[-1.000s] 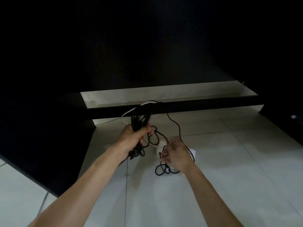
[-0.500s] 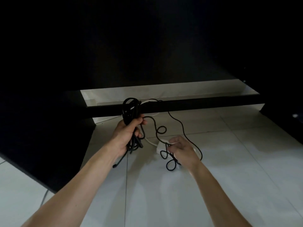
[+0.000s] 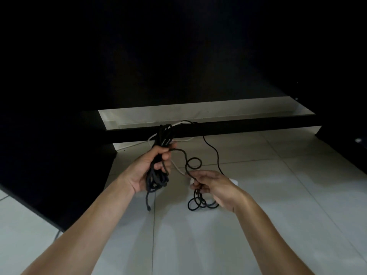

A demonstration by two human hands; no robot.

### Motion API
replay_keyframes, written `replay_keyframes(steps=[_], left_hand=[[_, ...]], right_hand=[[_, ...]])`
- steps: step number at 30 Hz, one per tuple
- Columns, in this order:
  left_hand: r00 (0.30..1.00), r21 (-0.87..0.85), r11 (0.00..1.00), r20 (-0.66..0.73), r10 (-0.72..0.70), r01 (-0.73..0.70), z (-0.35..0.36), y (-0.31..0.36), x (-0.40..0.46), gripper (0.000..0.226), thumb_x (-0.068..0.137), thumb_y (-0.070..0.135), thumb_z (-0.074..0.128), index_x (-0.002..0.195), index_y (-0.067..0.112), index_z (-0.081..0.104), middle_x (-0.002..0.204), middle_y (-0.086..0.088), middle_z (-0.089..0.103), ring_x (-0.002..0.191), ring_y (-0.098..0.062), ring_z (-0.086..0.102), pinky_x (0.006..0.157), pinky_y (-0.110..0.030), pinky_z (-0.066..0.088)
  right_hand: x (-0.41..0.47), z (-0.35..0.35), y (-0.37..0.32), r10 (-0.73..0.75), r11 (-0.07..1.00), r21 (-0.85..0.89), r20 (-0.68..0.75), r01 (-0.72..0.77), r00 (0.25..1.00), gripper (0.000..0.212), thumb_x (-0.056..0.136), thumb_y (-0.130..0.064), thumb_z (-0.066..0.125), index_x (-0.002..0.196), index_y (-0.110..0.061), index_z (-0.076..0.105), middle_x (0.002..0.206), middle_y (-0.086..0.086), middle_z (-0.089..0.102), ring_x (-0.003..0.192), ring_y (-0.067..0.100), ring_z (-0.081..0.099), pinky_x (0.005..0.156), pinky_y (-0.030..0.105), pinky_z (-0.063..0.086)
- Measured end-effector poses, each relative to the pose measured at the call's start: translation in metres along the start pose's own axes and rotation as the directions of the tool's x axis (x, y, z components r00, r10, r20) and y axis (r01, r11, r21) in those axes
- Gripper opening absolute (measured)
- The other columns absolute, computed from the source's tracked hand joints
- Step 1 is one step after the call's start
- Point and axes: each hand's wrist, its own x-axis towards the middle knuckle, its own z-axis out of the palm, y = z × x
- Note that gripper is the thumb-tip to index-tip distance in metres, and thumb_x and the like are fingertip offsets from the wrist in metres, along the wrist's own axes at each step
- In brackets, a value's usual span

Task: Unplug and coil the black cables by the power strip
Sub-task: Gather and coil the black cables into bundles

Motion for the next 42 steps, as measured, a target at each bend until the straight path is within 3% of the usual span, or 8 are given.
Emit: replay_keyframes(steps=[8,17,20,24,28,32,38,42], left_hand=[[0.951,0.461,0.85,-0.276,-0.136,0.255,0.007,0.005,-0.002,0.022,0.098,0.018,0.047,0.088,0.015,0.067,0.048,0.008,0.05,0.033,-0.003,0.039,0.037,-0.014,0.039],[0.794,0.155,0.945,-0.512,0.327,-0.289,0.001,0.028,0.011,0.016,0.097,0.017,0.054,0.092,0.015,0.069,0.061,0.003,0.064,0.037,-0.003,0.046,0.039,-0.014,0.04],[0.813,0.232,0.916,-0.425,0.397,-0.326,-0.002,0.029,0.008,0.016,0.097,0.018,0.054,0.1,0.018,0.07,0.07,0.006,0.07,0.04,-0.002,0.047,0.046,-0.018,0.045],[0.89,0.379,0.884,-0.251,0.381,-0.272,0.012,0.017,0.002,0.021,0.099,0.017,0.05,0.111,0.015,0.067,0.073,0.008,0.072,0.043,-0.002,0.044,0.049,-0.017,0.047],[0.951,0.459,0.863,-0.111,0.289,-0.209,0.02,0.008,-0.001,0.025,0.099,0.017,0.047,0.116,0.017,0.066,0.078,0.009,0.069,0.043,-0.003,0.041,0.05,-0.018,0.045],[0.988,0.473,0.869,0.022,0.154,-0.146,0.023,0.002,-0.001,0.03,0.099,0.021,0.047,0.123,0.017,0.066,0.079,0.007,0.064,0.044,-0.003,0.038,0.054,-0.019,0.045],[0.994,0.527,0.85,0.08,-0.072,0.019,0.026,-0.004,-0.009,0.031,0.099,0.022,0.047,0.093,-0.002,0.064,0.047,0.004,0.048,0.05,-0.008,0.028,0.056,-0.02,0.041],[1.0,0.834,0.551,0.012,-0.002,-0.008,0.017,-0.005,-0.007,0.011,0.09,0.028,0.065,0.092,0.017,0.066,0.055,0.013,0.056,0.047,-0.001,0.045,0.055,-0.018,0.04]], right_hand=[[-0.001,-0.009,-0.013,-0.15,0.798,0.577,-0.089,0.173,0.985,0.027,0.097,0.009,0.045,0.105,-0.005,0.067,0.098,0.008,0.073,0.104,0.025,0.068,0.084,0.028,0.056],[-0.002,-0.018,0.006,-0.396,0.898,-0.296,-0.223,0.325,0.891,0.033,0.092,0.004,0.055,0.083,-0.028,0.054,0.089,0.0,0.058,0.086,0.013,0.058,0.079,0.023,0.042],[-0.006,-0.015,0.015,-0.256,0.722,-0.674,-0.045,0.16,0.966,0.039,0.09,-0.007,0.055,0.095,-0.044,0.064,0.11,-0.009,0.057,0.103,0.011,0.056,0.08,0.013,0.041],[-0.004,-0.005,0.015,0.036,0.819,-0.573,0.096,0.025,0.995,0.05,0.085,-0.014,0.048,0.123,-0.042,0.063,0.129,-0.015,0.056,0.108,0.013,0.063,0.076,0.02,0.048],[-0.001,0.0,-0.013,-0.219,0.892,-0.442,-0.225,0.101,0.95,0.038,0.094,-0.013,0.053,0.125,-0.034,0.063,0.12,-0.006,0.063,0.076,-0.001,0.061,0.062,0.012,0.047],[-0.002,0.002,-0.033,-0.36,0.851,-0.454,-0.139,0.263,0.923,0.068,0.094,-0.024,0.062,0.15,-0.043,0.029,0.144,-0.013,0.038,0.129,0.004,0.043,0.091,0.014,0.043],[0.008,0.003,-0.039,-0.333,0.869,-0.42,-0.102,0.262,0.937,0.017,0.1,-0.027,0.05,0.101,-0.016,0.063,0.101,0.001,0.069,0.097,0.006,0.066,0.086,0.025,0.05],[0.002,-0.011,-0.051,-0.375,0.901,-0.308,-0.201,0.305,0.905,0.012,0.091,-0.007,0.061,0.084,-0.009,0.052,0.071,0.006,0.054,0.065,0.015,0.053,0.063,0.03,0.041]])
